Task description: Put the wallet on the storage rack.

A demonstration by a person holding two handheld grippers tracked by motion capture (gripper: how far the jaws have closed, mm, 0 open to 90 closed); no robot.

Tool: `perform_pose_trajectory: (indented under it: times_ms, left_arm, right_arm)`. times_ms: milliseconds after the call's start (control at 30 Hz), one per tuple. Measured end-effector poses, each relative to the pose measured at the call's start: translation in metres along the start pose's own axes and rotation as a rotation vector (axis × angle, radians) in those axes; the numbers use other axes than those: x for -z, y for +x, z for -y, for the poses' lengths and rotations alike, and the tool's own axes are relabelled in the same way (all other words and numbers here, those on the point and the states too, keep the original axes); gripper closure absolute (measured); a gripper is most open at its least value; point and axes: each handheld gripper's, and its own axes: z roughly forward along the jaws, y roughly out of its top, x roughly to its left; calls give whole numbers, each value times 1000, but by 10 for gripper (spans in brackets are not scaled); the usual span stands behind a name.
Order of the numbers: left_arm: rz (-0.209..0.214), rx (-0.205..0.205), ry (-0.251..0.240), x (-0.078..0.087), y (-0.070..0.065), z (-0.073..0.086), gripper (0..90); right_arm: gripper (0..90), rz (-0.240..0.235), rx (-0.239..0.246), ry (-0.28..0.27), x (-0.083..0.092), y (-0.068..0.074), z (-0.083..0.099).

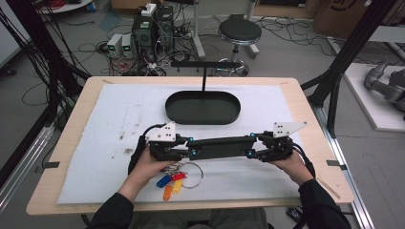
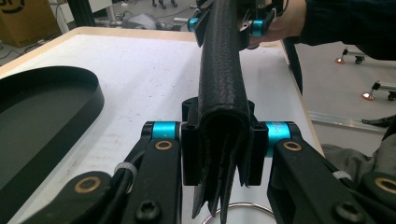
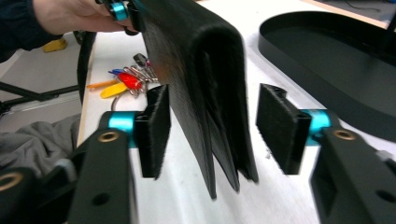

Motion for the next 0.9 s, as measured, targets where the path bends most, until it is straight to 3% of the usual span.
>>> perform_pose_trajectory:
  times_ms: [33, 133, 233, 467, 533, 667, 900]
  left_arm:
    - [-2, -10, 14, 0, 0, 0, 744]
    - [-7, -17, 29, -2, -1, 0, 743]
    - [-10, 3, 14, 0, 0, 0, 742]
    - [-27, 10, -13, 2, -1, -1, 721]
    - [-51, 24, -29, 3, 0, -2, 661]
    - [-132, 54, -60, 13, 2, -2, 458]
    - [-249, 95, -126, 44, 0, 0, 320]
  right_arm:
    - [469, 4, 10, -2, -2, 1, -1]
    - [594, -4, 32, -16, -7, 6, -4]
    - [711, -30, 53, -7, -7, 6, -4]
    - [750, -46, 60, -23, -4, 6, -8]
    - [751, -42, 59, -26, -5, 7, -10]
    - [753, -13, 66, -31, -6, 6, -13]
    - [753, 60, 36, -57, -2, -4, -17]
